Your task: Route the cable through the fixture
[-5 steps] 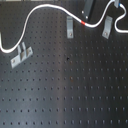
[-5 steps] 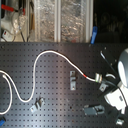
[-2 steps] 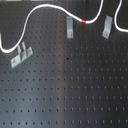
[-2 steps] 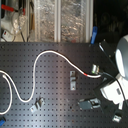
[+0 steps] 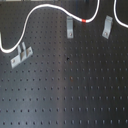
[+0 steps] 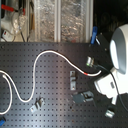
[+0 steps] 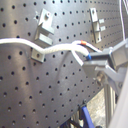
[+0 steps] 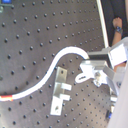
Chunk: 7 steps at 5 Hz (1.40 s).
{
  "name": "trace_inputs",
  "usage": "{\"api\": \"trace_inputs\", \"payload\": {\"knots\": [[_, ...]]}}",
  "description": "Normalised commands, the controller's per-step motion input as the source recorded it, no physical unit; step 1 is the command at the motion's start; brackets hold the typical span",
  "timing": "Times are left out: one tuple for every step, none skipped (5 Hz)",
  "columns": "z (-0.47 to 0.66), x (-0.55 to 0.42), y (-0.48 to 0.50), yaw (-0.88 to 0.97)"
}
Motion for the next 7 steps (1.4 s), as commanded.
{"api": "trace_inputs", "payload": {"knots": [[-0.11, -0.504, 0.194, 0.18], [-0.02, -0.392, 0.252, 0.18], [0.02, 0.297, 0.453, 0.0], [0.0, -0.005, 0.013, 0.0], [0.46, 0.426, -0.265, 0.0], [0.31, 0.656, -0.059, -0.14], [0.35, 0.446, -0.164, -0.07]]}}
